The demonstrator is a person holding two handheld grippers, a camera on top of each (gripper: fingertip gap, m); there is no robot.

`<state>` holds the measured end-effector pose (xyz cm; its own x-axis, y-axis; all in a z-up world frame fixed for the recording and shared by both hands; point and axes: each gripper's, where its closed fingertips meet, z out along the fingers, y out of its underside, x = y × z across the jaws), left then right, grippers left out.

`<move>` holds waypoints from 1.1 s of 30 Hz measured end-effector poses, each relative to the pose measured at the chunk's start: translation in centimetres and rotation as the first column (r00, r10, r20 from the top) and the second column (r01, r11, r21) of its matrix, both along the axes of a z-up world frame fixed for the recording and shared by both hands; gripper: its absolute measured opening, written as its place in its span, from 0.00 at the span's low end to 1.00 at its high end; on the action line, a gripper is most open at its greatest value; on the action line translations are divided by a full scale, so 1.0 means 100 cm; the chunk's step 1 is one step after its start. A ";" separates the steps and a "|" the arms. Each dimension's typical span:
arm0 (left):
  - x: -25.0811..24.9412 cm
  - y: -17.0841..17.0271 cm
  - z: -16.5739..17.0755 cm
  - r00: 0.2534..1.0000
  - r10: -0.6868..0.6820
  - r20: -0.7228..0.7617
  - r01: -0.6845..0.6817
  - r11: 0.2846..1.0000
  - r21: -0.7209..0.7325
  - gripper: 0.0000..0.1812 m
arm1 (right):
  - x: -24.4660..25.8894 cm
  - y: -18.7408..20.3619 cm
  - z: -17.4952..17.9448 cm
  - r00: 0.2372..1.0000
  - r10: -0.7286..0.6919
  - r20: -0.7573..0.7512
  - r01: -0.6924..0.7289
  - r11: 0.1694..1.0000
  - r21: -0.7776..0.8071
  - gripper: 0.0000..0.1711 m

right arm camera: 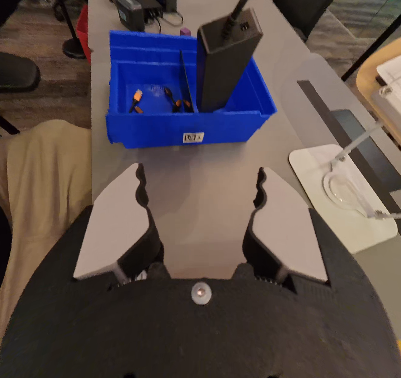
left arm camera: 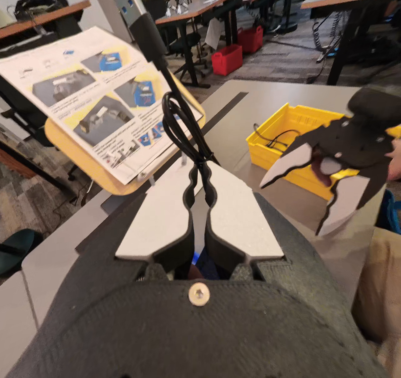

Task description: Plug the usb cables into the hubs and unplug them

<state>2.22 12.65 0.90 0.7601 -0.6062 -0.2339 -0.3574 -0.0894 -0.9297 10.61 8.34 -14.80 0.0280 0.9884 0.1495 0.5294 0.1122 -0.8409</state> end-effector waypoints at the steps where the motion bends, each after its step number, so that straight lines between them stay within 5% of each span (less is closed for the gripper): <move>1: 0.010 -0.003 0.006 0.999 -0.031 0.015 0.031 1.000 0.001 0.03 | -0.007 -0.004 0.005 0.999 0.013 -0.046 -0.013 1.000 0.001 0.58; 10: 0.098 -0.030 0.037 0.973 -0.216 0.080 0.214 0.976 0.035 0.03 | -0.022 -0.004 0.035 0.948 0.022 -0.317 -0.021 1.000 0.007 0.70; 14: 0.125 -0.035 0.040 0.963 -0.259 0.081 0.256 0.966 0.039 0.03 | -0.010 -0.001 0.037 0.940 0.019 -0.341 -0.008 0.999 0.031 0.51; 19: 0.124 -0.029 0.041 0.958 -0.262 0.118 0.260 0.965 0.028 0.03 | -0.001 -0.027 0.052 0.902 0.168 -0.398 -0.189 0.982 -0.013 0.48; 26: 0.121 -0.032 0.052 0.938 -0.298 0.178 0.299 0.954 0.021 0.02 | 0.003 -0.058 0.066 0.821 0.309 -0.479 -0.389 0.918 -0.073 0.61; 30: 0.130 -0.037 0.052 0.926 -0.329 0.187 0.332 0.943 0.018 0.02 | 0.003 -0.062 0.069 0.803 0.331 -0.495 -0.406 0.912 -0.049 0.36; 33: 0.133 -0.038 0.055 0.931 -0.318 0.180 0.319 0.947 0.024 0.02 | -0.005 -0.057 0.059 0.851 0.284 -0.442 -0.340 0.939 -0.052 0.53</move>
<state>15.54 8.81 6.44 0.5557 -0.8244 -0.1076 -0.1955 -0.0037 -0.9807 10.12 2.69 -8.86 -0.2521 0.9651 0.0706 0.0760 0.0925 -0.9928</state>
